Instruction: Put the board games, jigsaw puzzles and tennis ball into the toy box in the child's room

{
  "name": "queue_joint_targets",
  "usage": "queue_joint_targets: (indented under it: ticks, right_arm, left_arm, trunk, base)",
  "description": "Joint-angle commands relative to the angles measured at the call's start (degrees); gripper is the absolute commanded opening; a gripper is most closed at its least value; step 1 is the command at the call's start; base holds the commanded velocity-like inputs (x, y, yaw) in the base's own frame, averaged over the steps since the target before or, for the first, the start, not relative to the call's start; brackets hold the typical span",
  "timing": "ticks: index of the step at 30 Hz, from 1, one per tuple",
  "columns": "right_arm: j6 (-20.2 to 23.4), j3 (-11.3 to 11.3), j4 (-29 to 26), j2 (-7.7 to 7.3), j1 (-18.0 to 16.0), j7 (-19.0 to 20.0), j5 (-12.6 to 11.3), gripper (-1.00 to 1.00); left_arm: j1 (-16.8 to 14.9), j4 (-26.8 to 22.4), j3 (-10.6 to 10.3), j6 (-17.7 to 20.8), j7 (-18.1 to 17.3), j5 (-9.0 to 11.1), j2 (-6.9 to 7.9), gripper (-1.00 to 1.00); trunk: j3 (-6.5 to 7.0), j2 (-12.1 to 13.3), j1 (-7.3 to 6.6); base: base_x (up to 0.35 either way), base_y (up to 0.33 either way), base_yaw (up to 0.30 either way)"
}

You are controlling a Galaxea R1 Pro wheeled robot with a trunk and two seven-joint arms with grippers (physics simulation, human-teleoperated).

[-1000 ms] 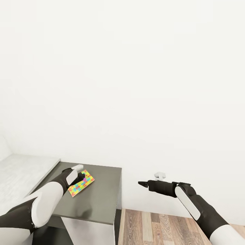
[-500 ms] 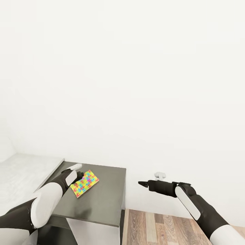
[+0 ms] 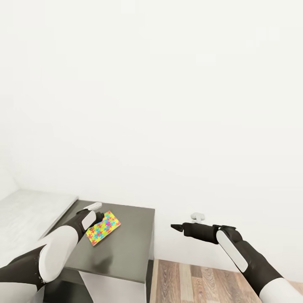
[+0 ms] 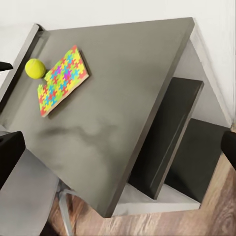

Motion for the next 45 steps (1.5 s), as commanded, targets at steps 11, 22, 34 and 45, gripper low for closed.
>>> queue_joint_targets:
  ticks: [11, 22, 34, 45]
  right_arm:
    - [0.1, 0.1, 0.0, -0.04, 0.0, 0.0, -0.1, 1.00]
    - [0.1, 0.2, -0.1, -0.04, 0.0, 0.0, -0.1, 1.00]
    - [0.1, 0.2, 0.0, -0.04, -0.1, 0.0, -0.1, 1.00]
    - [0.1, 0.2, -0.1, -0.04, -0.1, 0.1, -0.1, 1.00]
  left_arm:
    - [0.0, -0.1, -0.2, 0.2, 0.2, 0.2, -0.12, 1.00]
    - [0.0, -0.1, -0.1, 0.2, 0.2, 0.2, 0.14, 1.00]
    - [0.1, -0.1, -0.2, 0.2, 0.2, 0.2, -0.14, 1.00]
    - [0.1, -0.1, -0.2, 0.1, 0.2, 0.2, 0.19, 1.00]
  trunk:
    - [-0.14, -0.1, 0.05]
    - [-0.14, -0.1, 0.05]
    - [-0.14, -0.1, 0.05]
    - [-0.14, -0.1, 0.05]
  base:
    - [0.023, -0.045, 0.000]
    - [0.146, -0.002, 0.000]
    - [0.039, 0.000, 0.078]
    - [0.050, 0.017, 0.018]
